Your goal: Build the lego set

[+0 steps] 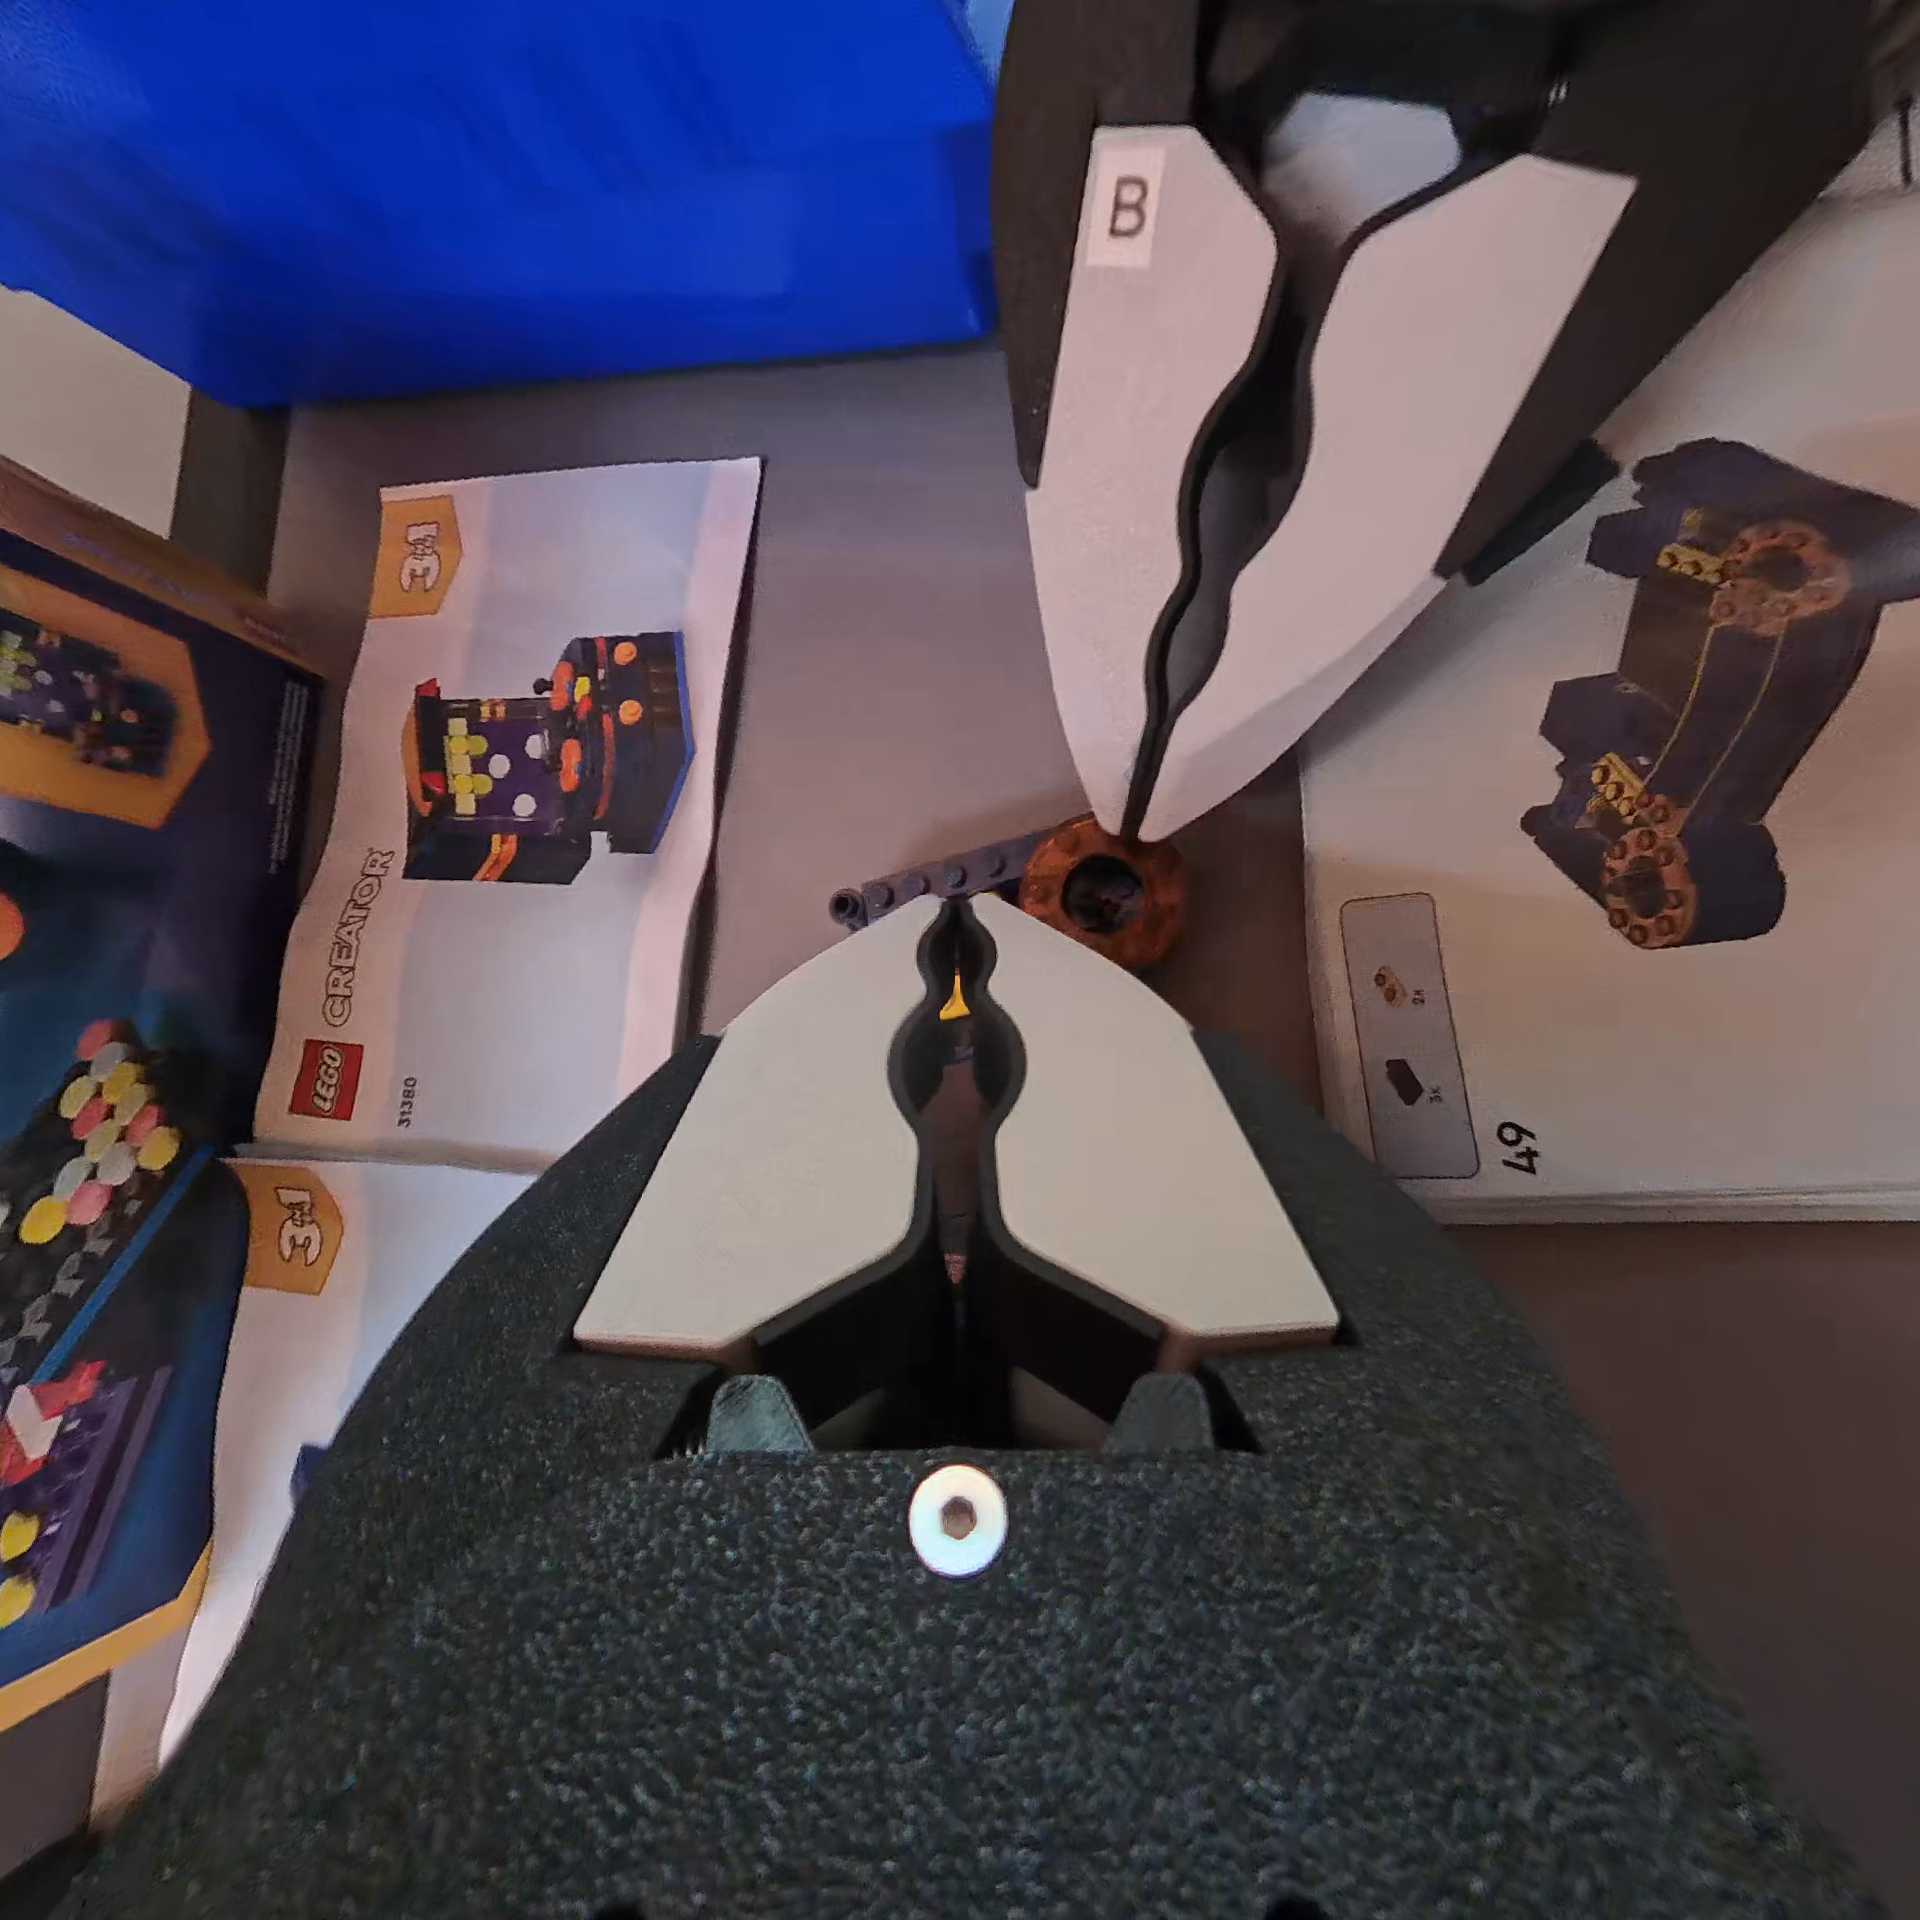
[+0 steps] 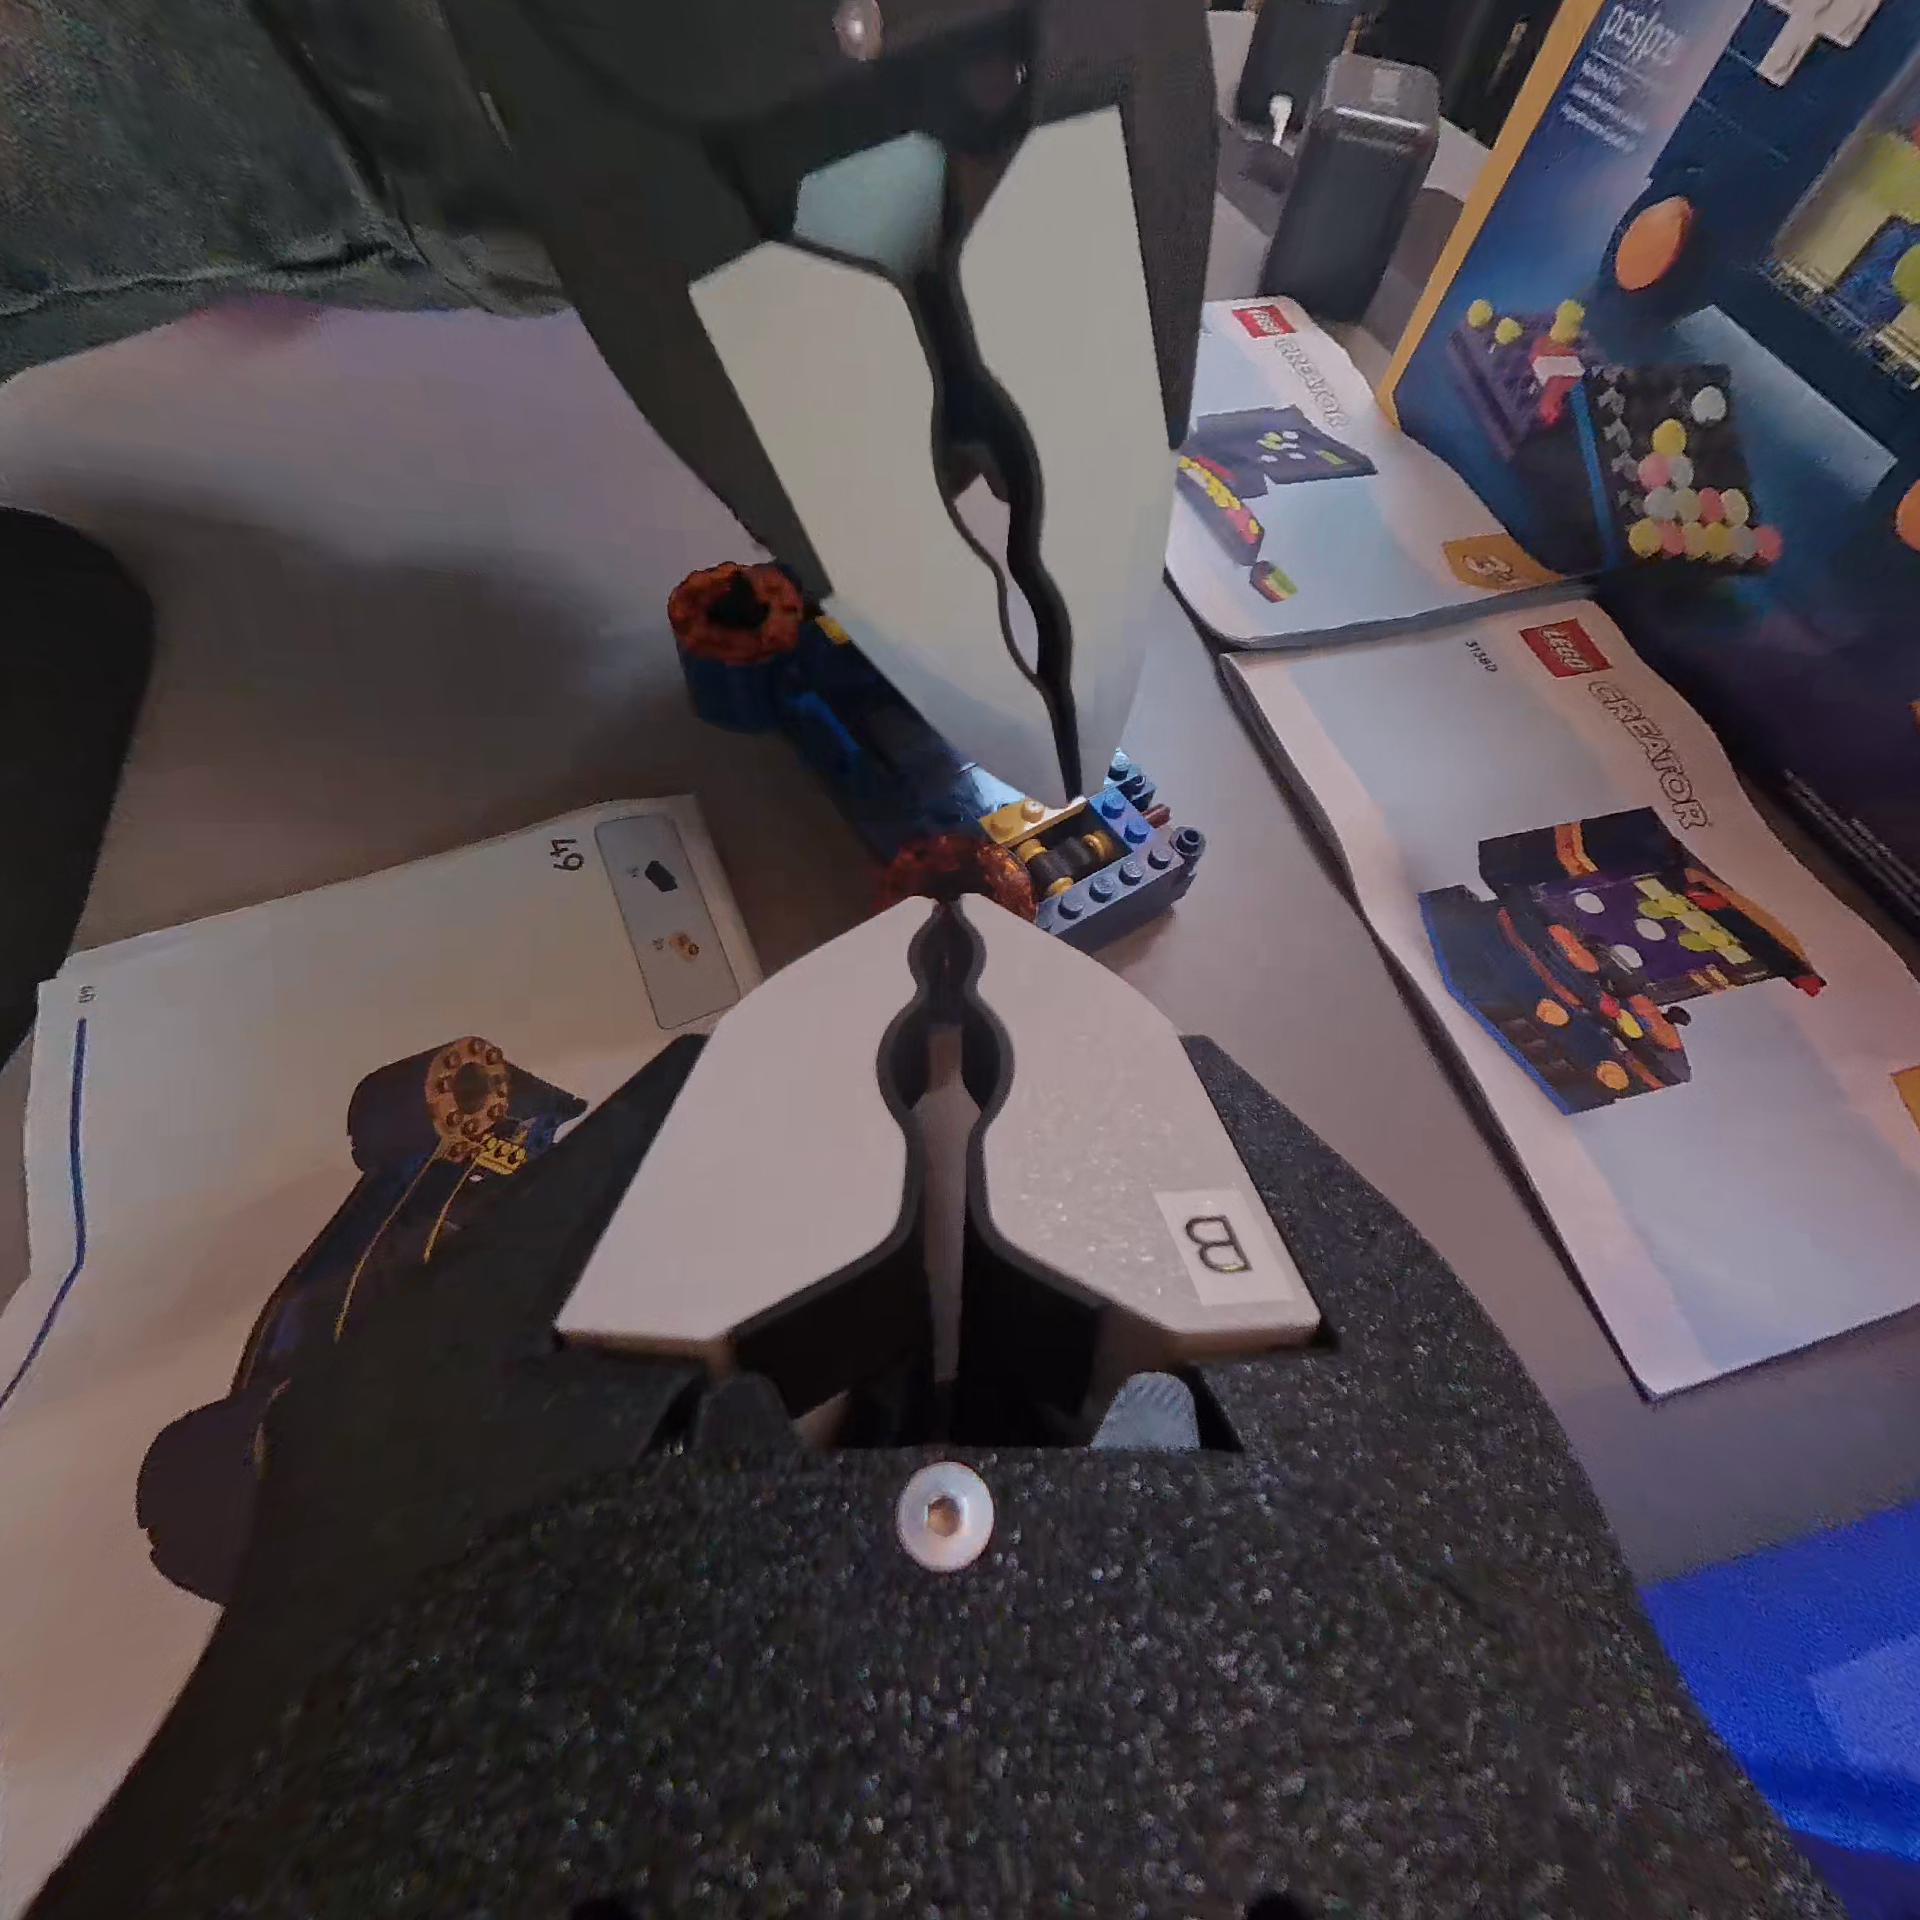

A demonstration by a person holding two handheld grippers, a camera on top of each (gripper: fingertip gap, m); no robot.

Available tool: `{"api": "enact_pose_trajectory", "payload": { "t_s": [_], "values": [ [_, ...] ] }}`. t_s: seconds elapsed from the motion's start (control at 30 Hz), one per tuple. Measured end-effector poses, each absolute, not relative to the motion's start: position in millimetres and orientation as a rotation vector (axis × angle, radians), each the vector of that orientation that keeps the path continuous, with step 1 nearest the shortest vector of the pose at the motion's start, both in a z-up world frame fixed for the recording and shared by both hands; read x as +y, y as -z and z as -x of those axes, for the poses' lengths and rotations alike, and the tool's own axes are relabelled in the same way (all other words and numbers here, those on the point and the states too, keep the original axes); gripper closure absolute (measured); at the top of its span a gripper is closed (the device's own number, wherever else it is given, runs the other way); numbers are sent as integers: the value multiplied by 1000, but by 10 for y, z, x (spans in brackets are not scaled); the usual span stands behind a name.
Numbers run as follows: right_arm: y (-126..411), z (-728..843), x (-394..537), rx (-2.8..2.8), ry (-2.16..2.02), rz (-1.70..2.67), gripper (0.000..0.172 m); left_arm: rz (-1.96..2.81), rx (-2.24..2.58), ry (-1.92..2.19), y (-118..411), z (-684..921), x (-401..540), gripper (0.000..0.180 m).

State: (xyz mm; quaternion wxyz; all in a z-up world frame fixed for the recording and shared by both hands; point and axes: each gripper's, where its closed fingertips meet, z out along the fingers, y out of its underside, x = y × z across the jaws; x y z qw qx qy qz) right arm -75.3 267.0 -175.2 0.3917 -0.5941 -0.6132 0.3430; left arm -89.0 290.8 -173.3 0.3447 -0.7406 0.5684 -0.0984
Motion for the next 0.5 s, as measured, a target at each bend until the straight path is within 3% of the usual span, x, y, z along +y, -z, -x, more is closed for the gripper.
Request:
{"api": "enact_pose_trajectory", "payload": {
  "t_s": [0.5],
  "values": [
    [1817, 761, 2661, -1597, -861, 1527, 172, 1878, 1525, 352, 1845, 804, 2845, 180]
  ]
}}
